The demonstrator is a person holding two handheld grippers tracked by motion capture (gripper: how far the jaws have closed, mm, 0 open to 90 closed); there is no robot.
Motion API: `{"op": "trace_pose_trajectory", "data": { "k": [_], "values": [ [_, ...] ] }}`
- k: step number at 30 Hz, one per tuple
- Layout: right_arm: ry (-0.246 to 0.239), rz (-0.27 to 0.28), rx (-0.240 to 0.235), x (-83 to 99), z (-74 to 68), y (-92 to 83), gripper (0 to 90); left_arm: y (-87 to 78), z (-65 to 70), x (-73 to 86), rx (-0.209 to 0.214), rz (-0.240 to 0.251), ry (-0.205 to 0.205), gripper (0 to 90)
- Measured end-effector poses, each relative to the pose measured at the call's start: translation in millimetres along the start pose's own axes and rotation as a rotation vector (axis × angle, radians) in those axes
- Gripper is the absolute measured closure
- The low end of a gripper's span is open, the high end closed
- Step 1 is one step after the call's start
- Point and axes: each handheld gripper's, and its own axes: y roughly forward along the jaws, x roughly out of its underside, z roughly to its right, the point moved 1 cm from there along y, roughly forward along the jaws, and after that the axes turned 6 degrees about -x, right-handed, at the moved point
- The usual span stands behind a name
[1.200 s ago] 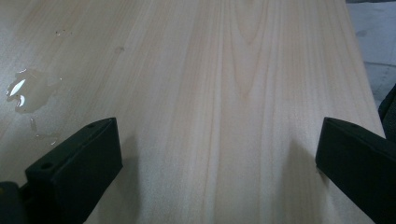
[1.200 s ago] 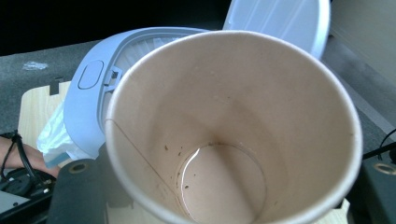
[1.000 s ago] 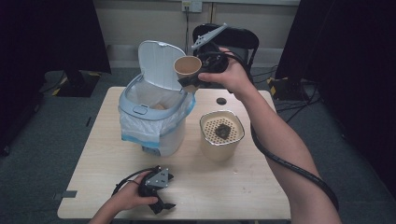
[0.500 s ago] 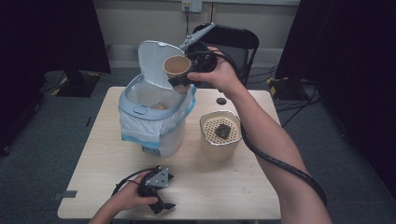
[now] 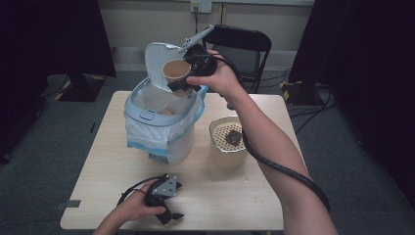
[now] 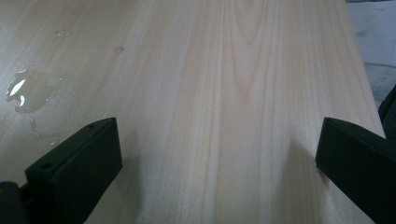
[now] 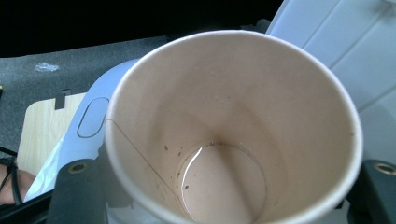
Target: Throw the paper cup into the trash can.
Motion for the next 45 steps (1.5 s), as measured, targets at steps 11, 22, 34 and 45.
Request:
{"op": "trace_pose_trajectory", "data": {
  "k": [11, 22, 34, 45],
  "values": [
    [0.001, 0.008, -0.013, -6.3, -0.6, 16.7, 27.0, 0.0, 0.0, 0.0, 0.0, 0.0, -0.001, 0.0],
    [-0.008, -0.003, -0.029, -6.6, -3.3, 31.7, 26.8, -0.2, 0.0, -0.1, -0.001, -0.002, 0.0, 0.0],
    [0.006, 0.003, -0.048, -1.5, -4.7, 46.3, 26.5, 0.7, 0.8, 0.2, 0.0, 0.011, -0.011, 0.0],
    [0.022, 0.006, -0.061, 1.5, -4.0, 59.1, 25.4, 0.8, 1.0, 0.1, -0.001, 0.012, -0.014, 0.0]
  ]
}}
